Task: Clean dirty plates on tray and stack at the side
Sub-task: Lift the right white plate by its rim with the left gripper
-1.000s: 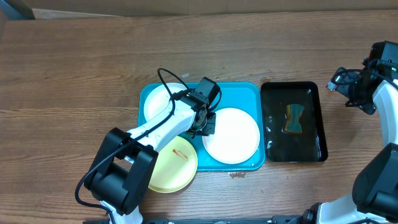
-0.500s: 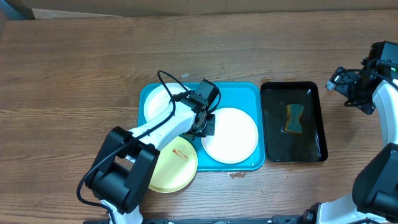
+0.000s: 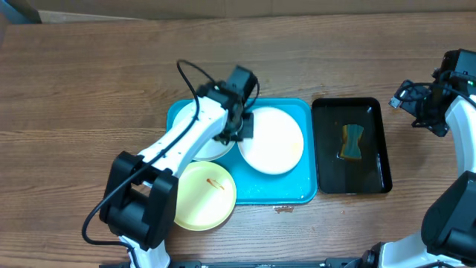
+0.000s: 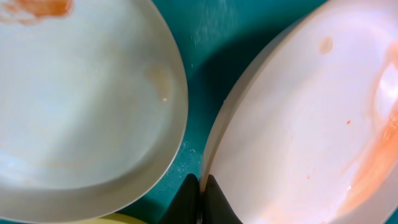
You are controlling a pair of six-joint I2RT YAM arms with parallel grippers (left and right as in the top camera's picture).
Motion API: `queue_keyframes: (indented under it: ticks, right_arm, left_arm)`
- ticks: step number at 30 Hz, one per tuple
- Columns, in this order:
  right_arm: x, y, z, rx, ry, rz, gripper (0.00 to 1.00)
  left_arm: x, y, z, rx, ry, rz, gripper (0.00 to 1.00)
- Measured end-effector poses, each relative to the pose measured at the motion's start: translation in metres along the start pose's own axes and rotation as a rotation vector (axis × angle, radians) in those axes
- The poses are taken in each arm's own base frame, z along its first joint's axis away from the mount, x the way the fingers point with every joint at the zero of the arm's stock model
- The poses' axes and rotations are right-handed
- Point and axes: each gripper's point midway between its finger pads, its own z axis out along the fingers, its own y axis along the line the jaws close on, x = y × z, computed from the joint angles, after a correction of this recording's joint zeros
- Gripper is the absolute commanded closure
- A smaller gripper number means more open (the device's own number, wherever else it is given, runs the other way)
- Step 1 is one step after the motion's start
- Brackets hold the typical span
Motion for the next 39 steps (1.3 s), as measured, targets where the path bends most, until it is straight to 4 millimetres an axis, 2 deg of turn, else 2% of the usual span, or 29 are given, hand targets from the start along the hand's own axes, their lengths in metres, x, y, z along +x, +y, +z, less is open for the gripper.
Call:
queue_keyframes:
  ticks: [3,7,12,17,23,31,39]
  right_arm:
    - [0.0,0.0,0.0,0.001,0.0,0.001,0.0]
    - [0.0,0.0,0.0,0.001,0.0,0.0,0.0]
    - [0.0,0.0,0.0,0.001,0.001,0.001,0.0]
    - [0.0,0.0,0.0,0.001,-0.001,0.0,0.0]
    - [0.0,0.0,0.0,0.001,0.0,0.001,0.0]
    - [0.0,0.0,0.0,0.001,0.0,0.0,0.0]
    - [0.0,0.0,0.0,0.0,0.0,0.001,0.0]
  left_arm:
    - [-0.021,-0.006,-0.022,0.014,-0.057,0.003,0.96]
    - [-0.049,-0.025,-0.052,0.056,-0.162,0.019,0.96]
    - [-0.065,-0.054,-0.065,0.081,-0.275,0.078,0.96]
    - [-0.061,-0.09,-0.069,0.053,-0.364,0.168,0.96]
    - [-0.044,-0.131,-0.078,-0.022,-0.483,0.281,0.96]
    - [-0.024,-0.173,-0.1,-0.154,-0.675,0.446,0.96]
    - [-0.009,-0.199,-0.127,-0.295,-0.84,0.589,0.96]
